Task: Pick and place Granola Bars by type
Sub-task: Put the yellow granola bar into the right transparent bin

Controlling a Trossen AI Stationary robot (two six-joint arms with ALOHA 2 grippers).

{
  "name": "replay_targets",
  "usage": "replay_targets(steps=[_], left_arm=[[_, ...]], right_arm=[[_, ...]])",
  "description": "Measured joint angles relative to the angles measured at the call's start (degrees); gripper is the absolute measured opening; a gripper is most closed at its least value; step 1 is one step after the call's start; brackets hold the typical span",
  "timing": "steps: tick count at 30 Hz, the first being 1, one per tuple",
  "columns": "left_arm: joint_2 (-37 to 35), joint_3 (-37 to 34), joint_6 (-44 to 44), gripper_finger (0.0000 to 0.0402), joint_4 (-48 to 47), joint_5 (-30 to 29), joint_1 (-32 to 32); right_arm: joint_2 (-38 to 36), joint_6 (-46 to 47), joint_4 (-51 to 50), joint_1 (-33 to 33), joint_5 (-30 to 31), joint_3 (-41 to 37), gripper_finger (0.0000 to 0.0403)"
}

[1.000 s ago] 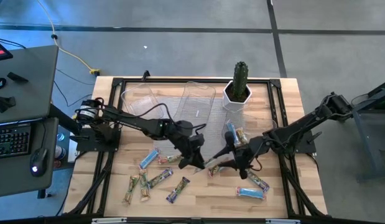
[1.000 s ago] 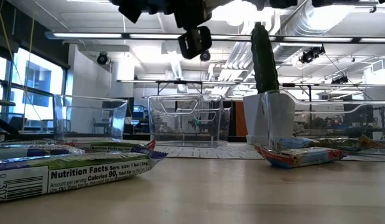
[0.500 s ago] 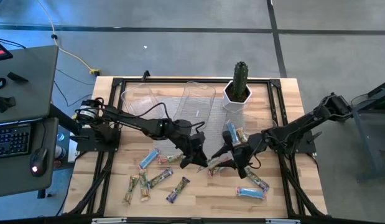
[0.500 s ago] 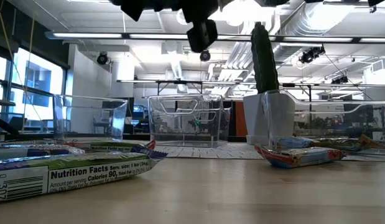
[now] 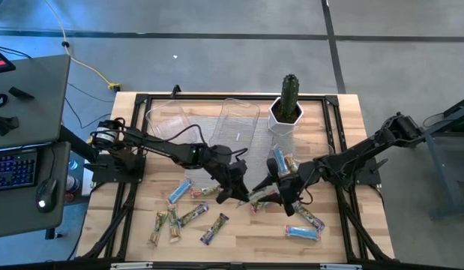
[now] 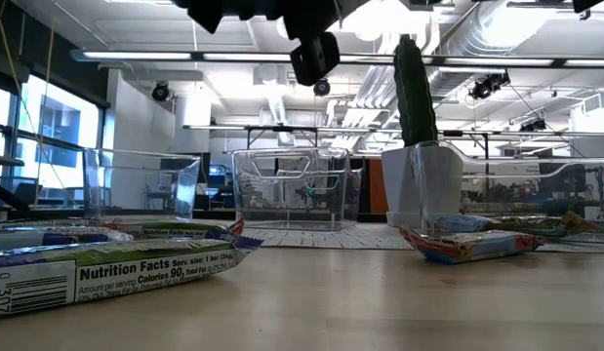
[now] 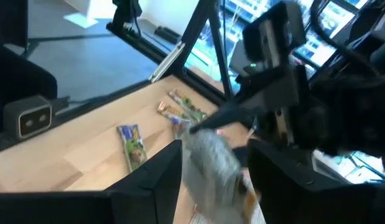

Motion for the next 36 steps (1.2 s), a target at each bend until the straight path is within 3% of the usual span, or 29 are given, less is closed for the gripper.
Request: replay_targets(steps=[18, 31, 36], left_arm=[[0.0, 0.0, 0.3, 0.0092, 1.9, -0.1, 0.0], [0.0, 0.0, 2.8, 0.0092, 1.8, -0.2, 0.0], [0.0, 0.0, 4.3, 0.0092, 1.8, -0.2, -0.1]], right_arm=[[0.0, 0.2, -0.8, 0.0, -0.3, 0.0, 0.0160], [0.0, 0.0, -0.8, 0.0, -0.3, 0.0, 0.0033], [0.0, 0.0, -1.3, 0.0, -0.3, 0.0, 0.0033]])
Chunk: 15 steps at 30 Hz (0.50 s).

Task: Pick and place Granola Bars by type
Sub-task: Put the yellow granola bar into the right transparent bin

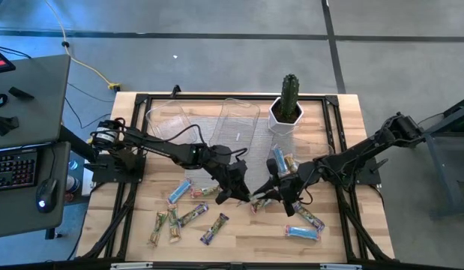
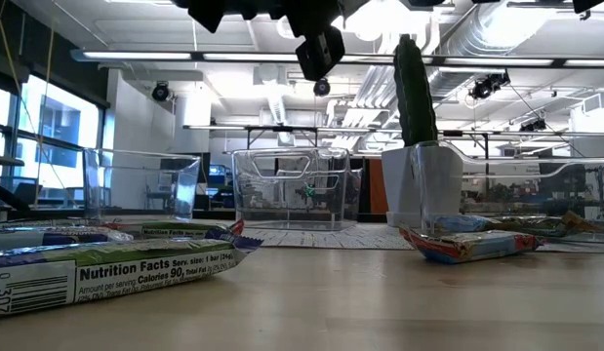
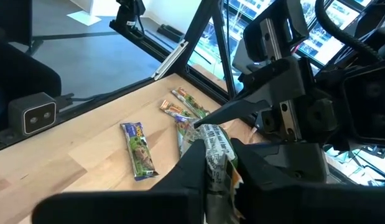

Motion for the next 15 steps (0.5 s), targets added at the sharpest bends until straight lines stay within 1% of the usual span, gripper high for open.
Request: replay_targets(steps=[3, 6, 12, 15], left_arm=[[0.0, 0.0, 0.1, 0.0092, -0.4, -0.1, 0.0], [0.0, 0.0, 0.1, 0.0092, -1.9, -1.0, 0.0], [0.0, 0.0, 0.2, 0.0093, -4.0, -3.8, 0.0], [0.0, 0.0, 0.4, 0.0093, -4.0, -4.5, 0.1]], right_arm=[[0.0, 0.2, -1.0, 0.0, 0.0, 0.1, 0.0054], [0.0, 0.4, -2.6, 0.0, 0.1, 0.1, 0.0059], [0.0, 0.8, -6.1, 0.0, 1.6, 0.1, 0.0024], [0.0, 3.2, -7.1, 0.0, 2.7, 0.1, 0.0023]])
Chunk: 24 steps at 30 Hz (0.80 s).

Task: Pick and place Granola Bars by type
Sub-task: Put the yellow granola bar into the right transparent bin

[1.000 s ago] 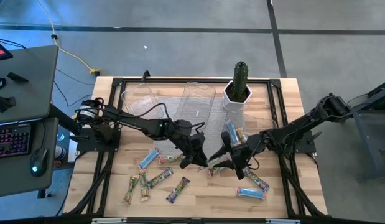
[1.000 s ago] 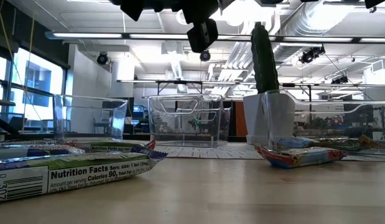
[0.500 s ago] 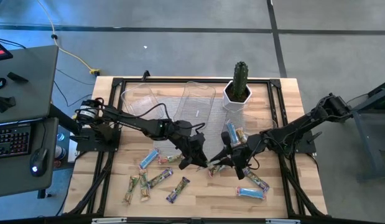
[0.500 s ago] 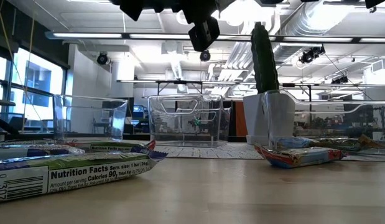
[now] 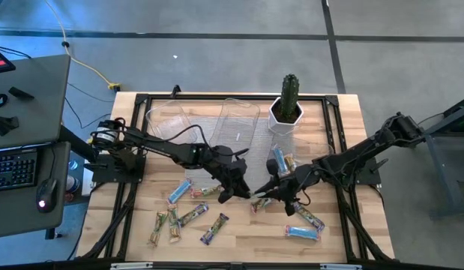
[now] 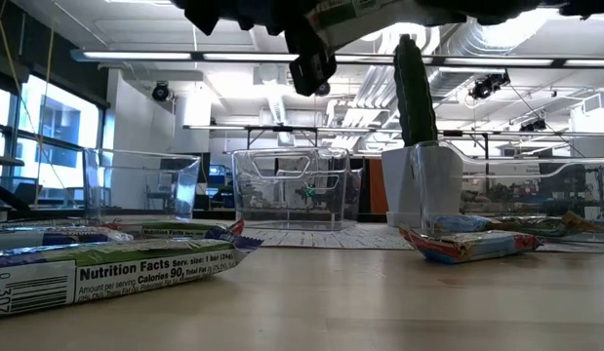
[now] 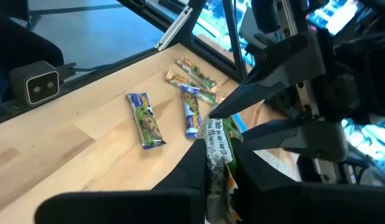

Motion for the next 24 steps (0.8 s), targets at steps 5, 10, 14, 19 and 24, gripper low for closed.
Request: replay_targets(steps=[5, 10, 14, 19, 24], left_arm=[[0.0, 0.0, 1.2, 0.0093, 0.1, -0.8, 0.0], [0.0, 0.0, 1.7, 0.0093, -0.1, -1.0, -0.1], [0.0, 0.0, 1.7, 0.0093, -0.8, -1.4, -0.1], [0.0, 0.0, 1.8, 0.0093, -0.8, -3.2, 0.0], [0.0, 0.0, 1.7, 0.0092, -1.9, -5.8, 0.0]], right_arm=[[0.0, 2.5, -0.6, 0.6, 0.4, 0.0, 0.0024], [0.0, 2.6, -1.0, 2.1, 4.3, 0.0, 0.0035], [0.0, 4.2, -2.2, 3.0, 4.9, 0.0, 0.0020], [0.0, 8.3, -4.5, 4.6, 6.1, -0.1, 0.0020], [-0.3, 11.7, -8.0, 7.5, 14.5, -0.1, 0.0034]])
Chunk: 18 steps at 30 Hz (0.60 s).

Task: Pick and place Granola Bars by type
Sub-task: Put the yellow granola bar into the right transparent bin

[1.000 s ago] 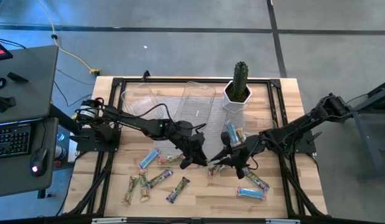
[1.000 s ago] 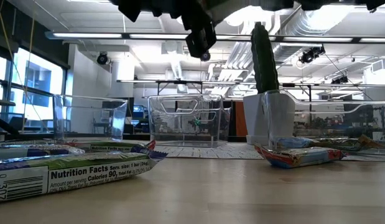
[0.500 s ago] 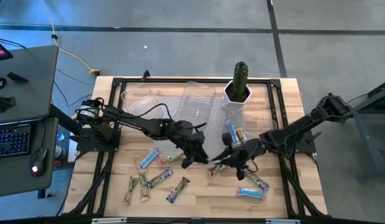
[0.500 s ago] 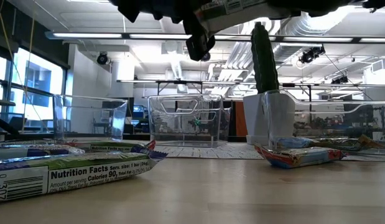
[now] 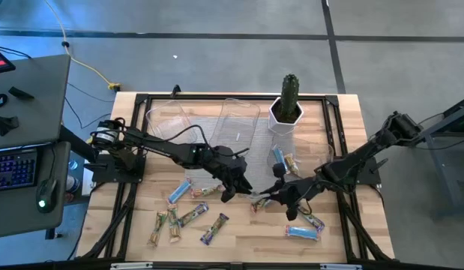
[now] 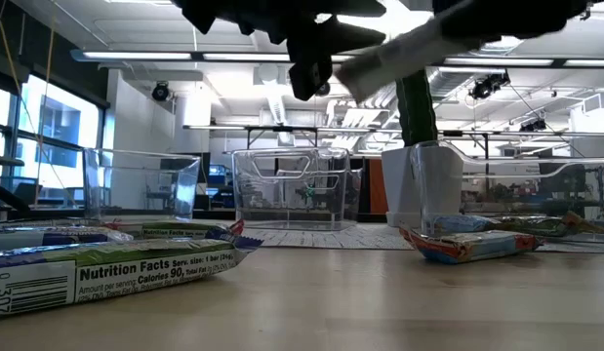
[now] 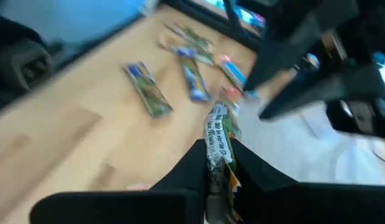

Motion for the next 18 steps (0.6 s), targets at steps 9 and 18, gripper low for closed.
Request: replay_targets(steps=[9, 18], left_arm=[[-0.7, 0.0, -4.9, 0.0092, -0.9, 6.1, 0.0], [-3.9, 0.0, -5.4, 0.0092, -0.4, 11.1, -0.8]], right_arm=[[-12.8, 6.4, -16.9, 4.2, 26.9, 0.0, 0.0020], [-19.4, 47.3, -49.2, 1.4, 31.1, -3.2, 0.0033]])
